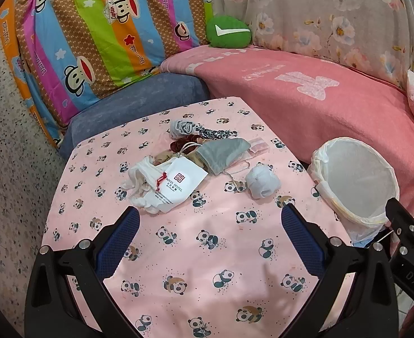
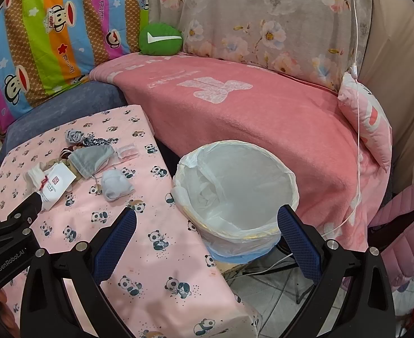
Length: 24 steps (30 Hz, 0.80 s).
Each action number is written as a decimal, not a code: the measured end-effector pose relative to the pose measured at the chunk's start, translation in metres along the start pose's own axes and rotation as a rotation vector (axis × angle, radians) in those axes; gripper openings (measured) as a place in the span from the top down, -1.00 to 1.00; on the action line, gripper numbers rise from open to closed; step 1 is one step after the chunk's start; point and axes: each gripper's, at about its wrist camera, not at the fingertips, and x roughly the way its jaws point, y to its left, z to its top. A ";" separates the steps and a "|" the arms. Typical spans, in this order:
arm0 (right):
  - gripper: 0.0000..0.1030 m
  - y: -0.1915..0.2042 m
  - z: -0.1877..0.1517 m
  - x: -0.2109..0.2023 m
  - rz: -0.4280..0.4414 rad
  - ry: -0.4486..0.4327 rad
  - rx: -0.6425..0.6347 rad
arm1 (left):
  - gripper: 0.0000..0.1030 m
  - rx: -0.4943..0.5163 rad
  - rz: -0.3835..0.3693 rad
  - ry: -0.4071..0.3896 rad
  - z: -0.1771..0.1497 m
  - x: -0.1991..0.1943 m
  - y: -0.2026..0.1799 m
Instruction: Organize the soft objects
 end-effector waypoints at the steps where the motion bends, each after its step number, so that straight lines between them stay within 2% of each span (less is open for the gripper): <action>1: -0.90 0.000 0.001 -0.004 -0.001 -0.001 0.002 | -0.87 -0.001 0.000 -0.001 0.000 0.000 0.000; 24: -0.90 -0.005 0.005 -0.009 -0.011 -0.010 0.013 | -0.87 0.004 0.003 -0.016 -0.001 -0.001 -0.001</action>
